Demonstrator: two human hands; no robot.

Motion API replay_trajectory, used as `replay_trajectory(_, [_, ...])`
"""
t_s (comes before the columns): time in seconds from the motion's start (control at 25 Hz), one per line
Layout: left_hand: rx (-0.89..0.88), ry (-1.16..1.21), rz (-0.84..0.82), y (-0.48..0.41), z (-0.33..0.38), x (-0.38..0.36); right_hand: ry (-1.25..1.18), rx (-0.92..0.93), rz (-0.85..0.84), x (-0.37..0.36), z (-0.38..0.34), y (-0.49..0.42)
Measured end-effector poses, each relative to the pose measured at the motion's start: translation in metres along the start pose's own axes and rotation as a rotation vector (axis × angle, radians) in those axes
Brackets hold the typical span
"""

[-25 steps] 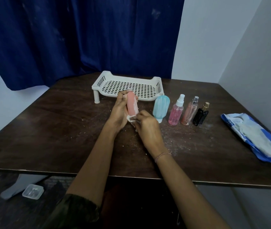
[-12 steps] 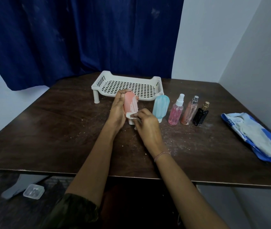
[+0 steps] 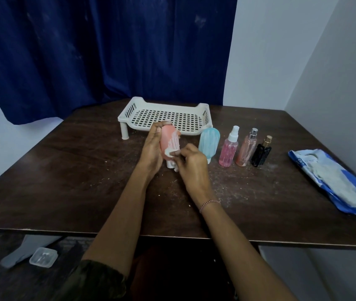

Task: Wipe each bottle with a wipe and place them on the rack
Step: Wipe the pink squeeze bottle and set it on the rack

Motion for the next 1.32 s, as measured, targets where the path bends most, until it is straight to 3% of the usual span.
replay_trajectory(0.16, [-0.001,0.017,-0.003,0.004,0.001,-0.004,0.0,-0.106,0.122,0.005,0.005,-0.002])
replay_trajectory(0.44, [0.037,0.041,0.023,0.003,0.002,-0.002,0.041,0.072,0.043,-0.002,-0.001,0.001])
replay_trajectory(0.6, [0.0,0.041,0.008,0.003,0.002,-0.003,-0.04,-0.062,0.144,0.004,0.001,-0.002])
replay_trajectory(0.84, [0.018,0.038,0.021,0.002,0.001,-0.004,0.06,0.15,0.005,-0.006,-0.007,0.003])
replay_trajectory(1.12, [-0.023,0.053,-0.043,0.001,-0.003,-0.003,-0.024,0.021,0.17,0.001,-0.006,-0.005])
replay_trajectory(1.32, [-0.041,-0.022,0.009,0.0,-0.005,-0.001,0.093,0.193,0.04,-0.003,-0.011,-0.003])
Point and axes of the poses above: each hand's wrist, its own y-axis away from the middle knuckle, its own x-axis out of the back of the hand, z = x × y, the point moved 1 cm from there along -y, towards the middle knuckle
